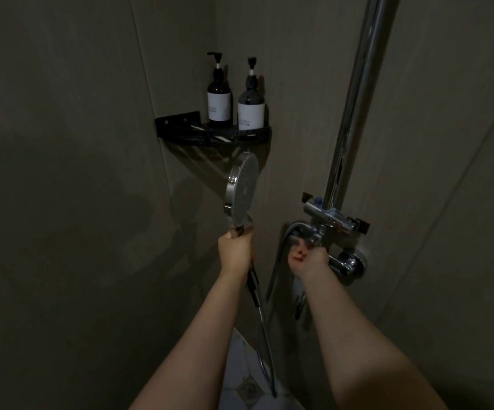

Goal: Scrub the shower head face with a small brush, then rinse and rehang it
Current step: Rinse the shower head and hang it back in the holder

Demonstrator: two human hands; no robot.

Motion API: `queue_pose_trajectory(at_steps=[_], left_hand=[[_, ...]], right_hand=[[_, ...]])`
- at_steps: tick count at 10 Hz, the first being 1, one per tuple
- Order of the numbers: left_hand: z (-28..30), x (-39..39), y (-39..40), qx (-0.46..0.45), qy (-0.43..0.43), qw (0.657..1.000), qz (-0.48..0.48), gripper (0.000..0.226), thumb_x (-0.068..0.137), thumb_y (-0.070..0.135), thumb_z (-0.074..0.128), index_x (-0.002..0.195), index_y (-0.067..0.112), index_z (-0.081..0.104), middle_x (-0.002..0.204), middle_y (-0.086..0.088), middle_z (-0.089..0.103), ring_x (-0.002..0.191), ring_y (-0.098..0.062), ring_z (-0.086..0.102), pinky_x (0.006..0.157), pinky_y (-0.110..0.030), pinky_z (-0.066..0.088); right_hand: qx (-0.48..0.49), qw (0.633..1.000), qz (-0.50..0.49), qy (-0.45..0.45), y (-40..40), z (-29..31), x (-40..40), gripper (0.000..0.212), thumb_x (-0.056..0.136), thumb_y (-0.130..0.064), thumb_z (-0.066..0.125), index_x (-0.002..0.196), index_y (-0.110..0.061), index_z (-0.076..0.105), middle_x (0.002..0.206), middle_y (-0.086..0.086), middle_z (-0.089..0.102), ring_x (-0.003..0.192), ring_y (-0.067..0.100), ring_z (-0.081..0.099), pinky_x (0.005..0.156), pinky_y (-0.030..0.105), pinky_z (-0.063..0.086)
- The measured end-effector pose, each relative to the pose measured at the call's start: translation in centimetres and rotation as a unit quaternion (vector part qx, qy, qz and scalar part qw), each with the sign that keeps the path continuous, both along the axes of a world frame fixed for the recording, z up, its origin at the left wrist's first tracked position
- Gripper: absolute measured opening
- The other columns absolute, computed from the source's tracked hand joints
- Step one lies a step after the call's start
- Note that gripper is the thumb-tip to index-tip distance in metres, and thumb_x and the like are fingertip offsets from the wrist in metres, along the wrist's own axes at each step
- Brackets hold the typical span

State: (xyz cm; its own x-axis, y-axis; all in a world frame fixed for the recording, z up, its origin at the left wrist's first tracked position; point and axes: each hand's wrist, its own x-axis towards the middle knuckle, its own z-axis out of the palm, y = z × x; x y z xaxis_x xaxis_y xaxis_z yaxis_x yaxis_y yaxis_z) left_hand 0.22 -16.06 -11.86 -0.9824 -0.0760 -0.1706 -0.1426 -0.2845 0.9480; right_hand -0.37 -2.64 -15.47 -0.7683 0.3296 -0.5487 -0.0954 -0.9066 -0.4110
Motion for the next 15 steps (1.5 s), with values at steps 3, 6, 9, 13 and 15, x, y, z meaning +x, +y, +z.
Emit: queue_pose_trajectory(at_steps=[3, 6, 9, 13, 15], left_hand=[[-0.4, 0.6, 0.5, -0.054, 0.004, 0.997, 0.06, 0.021, 0.086, 0.013, 0.059, 0.065, 0.017, 0.059, 0.066, 0.0, 0.06, 0.064, -0.015, 0.055, 0.057, -0.024, 0.041], [-0.9, 0.4, 0.7, -0.064, 0.005, 0.996, 0.053, 0.02, 0.085, 0.014, 0.062, 0.065, 0.017, 0.06, 0.067, -0.001, 0.061, 0.072, -0.02, 0.057, 0.068, -0.027, 0.043], [-1.9, 0.3, 1.0, -0.117, 0.004, 0.991, 0.063, 0.027, 0.086, 0.016, 0.061, 0.06, 0.019, 0.056, 0.066, -0.006, 0.058, 0.068, -0.02, 0.053, 0.064, -0.028, 0.04], [-2.2, -0.3, 1.6, -0.136, -0.014, 0.989, 0.05, 0.016, 0.085, 0.019, 0.06, 0.07, 0.015, 0.061, 0.078, -0.012, 0.064, 0.076, -0.024, 0.059, 0.071, -0.03, 0.044], [-2.5, -0.5, 1.8, -0.148, -0.018, 0.987, 0.054, 0.018, 0.084, 0.019, 0.06, 0.084, 0.003, 0.069, 0.088, -0.022, 0.07, 0.086, -0.033, 0.066, 0.079, -0.038, 0.052]], right_hand=[[0.35, 0.914, 0.048, -0.199, -0.9, -6.1, 3.5, 0.037, 0.096, -0.012, 0.036, 0.126, 0.004, 0.05, 0.08, 0.004, 0.053, 0.069, 0.018, 0.053, 0.059, 0.022, 0.04], [0.44, 0.842, 0.132, -0.283, -0.6, -8.8, 1.6, 0.053, 0.094, -0.043, 0.047, 0.113, 0.005, 0.06, 0.114, 0.02, 0.062, 0.11, 0.04, 0.058, 0.086, 0.037, 0.048], [0.607, 0.728, 0.162, -0.274, 0.3, -8.8, 3.2, 0.028, 0.094, -0.013, 0.05, 0.111, 0.005, 0.063, 0.115, 0.027, 0.063, 0.11, 0.039, 0.059, 0.091, 0.038, 0.046], [0.65, 0.682, 0.188, -0.277, 0.3, -8.1, 3.6, 0.029, 0.095, -0.013, 0.047, 0.111, 0.006, 0.062, 0.116, 0.029, 0.062, 0.113, 0.038, 0.057, 0.091, 0.036, 0.045], [0.655, 0.676, 0.197, -0.275, 0.3, -7.8, 3.7, 0.029, 0.096, -0.012, 0.046, 0.113, 0.006, 0.061, 0.119, 0.028, 0.061, 0.115, 0.038, 0.056, 0.091, 0.034, 0.045]])
